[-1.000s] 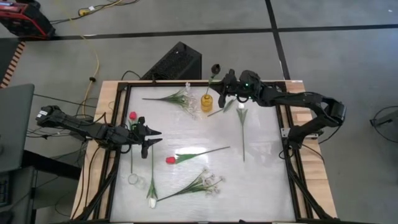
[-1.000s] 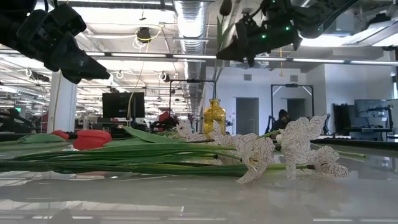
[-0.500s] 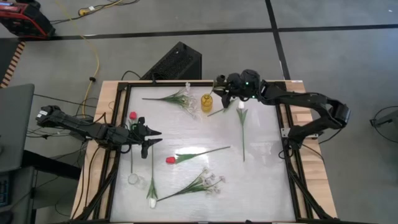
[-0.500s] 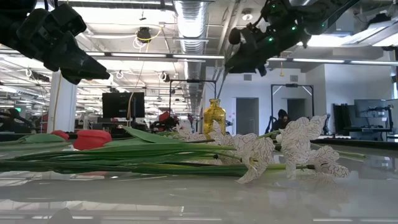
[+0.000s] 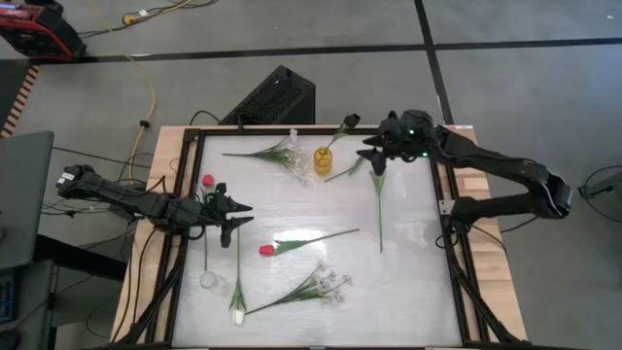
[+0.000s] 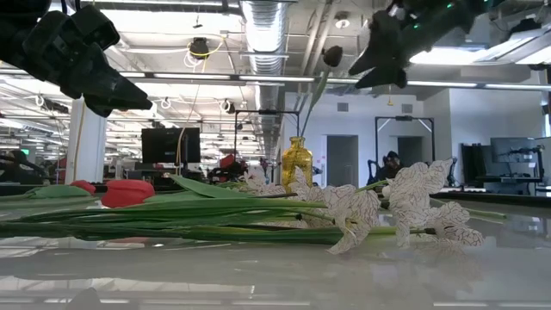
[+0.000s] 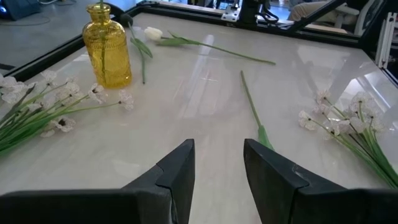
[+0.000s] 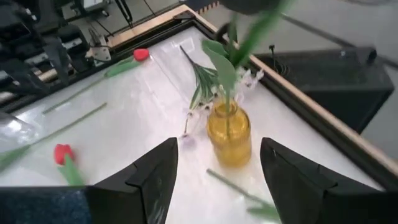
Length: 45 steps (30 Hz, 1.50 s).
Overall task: Sort flowers into vase by color
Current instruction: Put the black flower into the yellow vase
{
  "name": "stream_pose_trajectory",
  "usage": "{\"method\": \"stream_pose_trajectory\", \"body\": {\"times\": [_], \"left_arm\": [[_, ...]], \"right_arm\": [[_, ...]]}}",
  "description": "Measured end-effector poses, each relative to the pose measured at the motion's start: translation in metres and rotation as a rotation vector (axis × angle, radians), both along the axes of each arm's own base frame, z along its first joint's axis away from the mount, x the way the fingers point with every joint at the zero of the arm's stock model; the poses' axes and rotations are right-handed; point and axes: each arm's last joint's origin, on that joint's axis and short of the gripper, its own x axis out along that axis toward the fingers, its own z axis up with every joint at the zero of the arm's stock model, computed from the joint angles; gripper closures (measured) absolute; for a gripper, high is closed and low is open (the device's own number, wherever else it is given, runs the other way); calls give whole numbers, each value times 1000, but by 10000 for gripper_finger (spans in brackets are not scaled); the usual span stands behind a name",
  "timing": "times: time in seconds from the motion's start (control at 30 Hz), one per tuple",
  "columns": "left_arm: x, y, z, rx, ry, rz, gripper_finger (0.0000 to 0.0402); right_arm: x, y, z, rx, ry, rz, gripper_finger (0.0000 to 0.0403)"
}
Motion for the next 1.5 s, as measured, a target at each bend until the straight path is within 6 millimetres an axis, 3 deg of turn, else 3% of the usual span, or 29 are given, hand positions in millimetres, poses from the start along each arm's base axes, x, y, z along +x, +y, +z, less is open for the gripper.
{"method": "stream_pose_trajectory", "body": {"times": [0.2,0.43,0.63,0.8,0.97,1.2,1.5], "left_arm": [[0,0,0,-4,-4,2,275],[1,0,-1,-64,-8,16,275],[5,-3,-5,-145,11,41,275],[9,-10,-12,-108,46,59,275],[17,-18,-5,-54,-36,-9,275],[21,-26,-3,-9,-66,-123,275],[21,-26,-4,-6,-52,-131,275]], "right_arm": [[-13,7,2,104,13,-74,147],[-9,-2,-16,183,108,-380,147],[-4,-32,-40,392,76,-683,149],[-1,-64,-77,533,138,-880,155],[4,-89,-108,584,167,-967,162],[15,-102,-139,656,156,-1051,169],[14,-110,-159,718,162,-1138,194]]}}
